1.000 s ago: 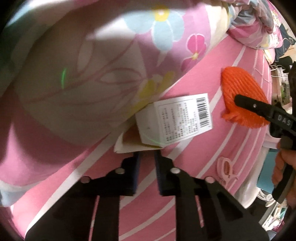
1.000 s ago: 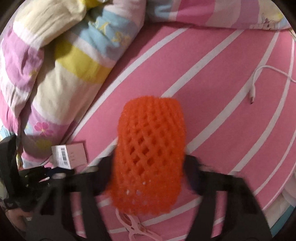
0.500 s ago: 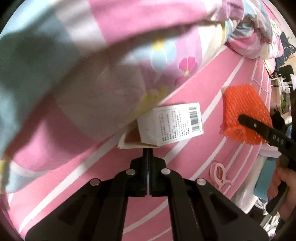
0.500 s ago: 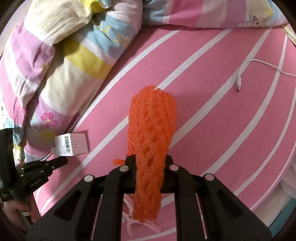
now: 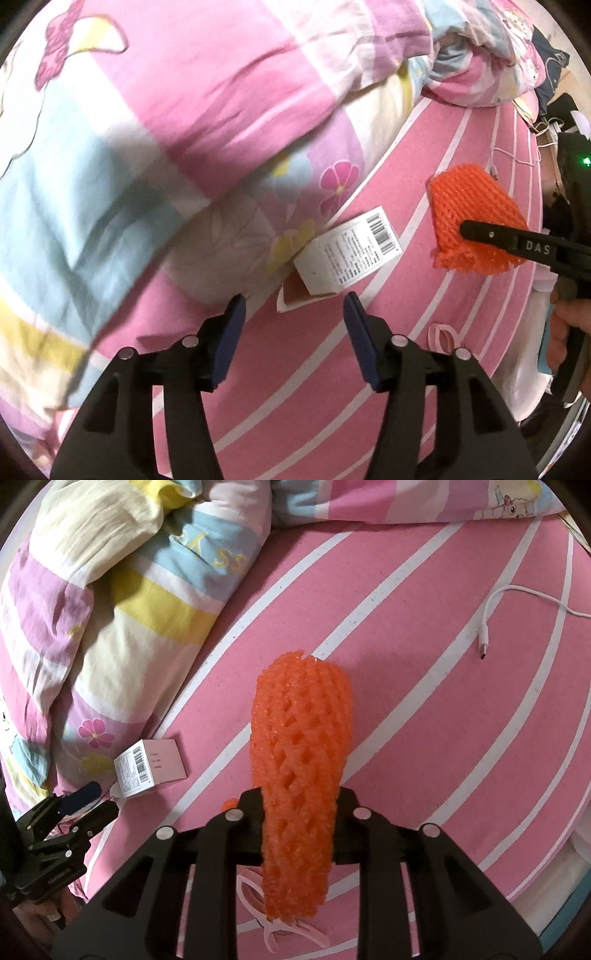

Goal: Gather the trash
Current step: 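Grasp the white medicine box with the left tool and lift it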

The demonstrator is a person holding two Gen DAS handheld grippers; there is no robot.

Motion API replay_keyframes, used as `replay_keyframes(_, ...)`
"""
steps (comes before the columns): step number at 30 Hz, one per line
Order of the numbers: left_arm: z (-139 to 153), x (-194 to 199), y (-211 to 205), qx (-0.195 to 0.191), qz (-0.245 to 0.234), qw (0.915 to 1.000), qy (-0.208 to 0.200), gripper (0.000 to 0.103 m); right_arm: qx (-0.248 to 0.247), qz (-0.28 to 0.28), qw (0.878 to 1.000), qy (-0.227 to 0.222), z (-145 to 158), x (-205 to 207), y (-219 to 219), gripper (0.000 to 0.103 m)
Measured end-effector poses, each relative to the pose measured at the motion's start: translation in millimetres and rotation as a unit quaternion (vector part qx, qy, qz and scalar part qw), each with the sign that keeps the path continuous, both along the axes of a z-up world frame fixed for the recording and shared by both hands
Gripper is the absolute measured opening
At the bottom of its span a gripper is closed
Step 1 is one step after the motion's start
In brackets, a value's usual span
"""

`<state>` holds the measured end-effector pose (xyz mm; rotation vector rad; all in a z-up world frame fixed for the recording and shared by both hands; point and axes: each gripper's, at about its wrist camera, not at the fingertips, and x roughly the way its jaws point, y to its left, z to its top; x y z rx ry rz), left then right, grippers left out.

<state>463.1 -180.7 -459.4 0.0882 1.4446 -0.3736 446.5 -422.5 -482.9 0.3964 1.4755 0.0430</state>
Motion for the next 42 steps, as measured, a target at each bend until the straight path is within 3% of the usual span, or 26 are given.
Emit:
replay_keyframes(3, -12.6, 1.2, -13.7, -0.005, -0.013, 0.9998, 0.014, 0.063, 0.001, -0.003, 1.0, 0.001, -0.3, 0.8, -1.6, 0.023)
replay_keyframes(6, -31.0, 3.1, -22.8, -0.006, -0.027, 0.9985, 0.047, 0.06, 0.001, -0.004, 1.0, 0.0, 0.1, 0.8, -4.3, 0.023)
replay_keyframes(7, -40.4, 3.8, -24.3, -0.01, -0.025, 0.9974, 0.068, 0.055, 0.0, -0.004, 1.0, 0.001, 0.1, 0.8, -5.0, 0.023)
replay_keyframes(8, -46.5, 4.7, -25.6, -0.012, -0.021, 0.9966, 0.079, 0.037, 0.0, -0.005, 1.0, 0.001, -0.7, 0.5, -5.4, 0.023)
replay_keyframes(9, -50.1, 6.2, -24.9, -0.012, -0.014, 0.9961, 0.086, 0.026, 0.0, -0.005, 1.0, 0.001, -0.6, 0.3, -5.8, 0.023)
replay_keyframes(10, -50.5, 7.6, -23.5, -0.014, -0.008, 0.9961, 0.087, 0.023, -0.001, -0.005, 1.0, 0.0, 0.1, 0.0, -5.2, 0.023)
replay_keyframes(11, -50.8, 9.4, -22.0, -0.022, 0.0, 0.9957, 0.09, 0.014, -0.002, -0.005, 1.0, 0.0, 1.1, 0.2, -4.5, 0.023)
replay_keyframes(19, -41.3, 8.0, -10.0, -0.039, 0.008, 0.9949, 0.092, 0.007, -0.003, -0.007, 1.0, -0.004, 8.0, -0.4, -6.5, 0.021)
replay_keyframes(25, -31.2, 2.4, 3.3, -0.022, 0.015, 0.9973, 0.069, 0.014, -0.002, -0.011, 1.0, 0.001, 4.1, -4.0, -6.8, 0.021)
replay_keyframes(28, -18.9, 3.1, 11.1, -0.01, 0.008, 0.9988, 0.047, 0.039, -0.001, -0.013, 1.0, 0.002, 1.3, -2.5, -6.5, 0.021)
replay_keyframes(29, -15.8, 4.2, 10.1, -0.005, 0.007, 0.9992, 0.038, 0.055, -0.001, -0.013, 1.0, 0.001, 1.2, -1.8, -6.4, 0.021)
replay_keyframes(32, -14.1, 7.7, 10.3, -0.007, 0.01, 0.9994, 0.032, 0.057, -0.001, -0.013, 1.0, 0.0, 0.9, 0.8, -7.0, 0.021)
replay_keyframes(34, -14.9, 9.3, 9.1, -0.008, 0.007, 0.9993, 0.035, 0.052, -0.001, -0.014, 1.0, -0.001, 0.7, 2.1, -7.5, 0.021)
replay_keyframes(36, -19.8, 9.6, 11.1, -0.025, 0.005, 0.998, 0.059, 0.021, -0.001, -0.015, 1.0, -0.002, -0.3, -0.4, -7.6, 0.021)
replay_keyframes(37, -22.3, 10.3, 12.4, -0.026, 0.004, 0.9974, 0.066, 0.015, -0.001, -0.015, 1.0, -0.002, 0.0, -0.4, -8.1, 0.021)
replay_keyframes(42, -23.1, 3.1, 9.1, -0.046, 0.002, 0.996, 0.076, 0.007, -0.002, -0.014, 1.0, -0.003, 1.0, -2.0, -9.8, 0.021)
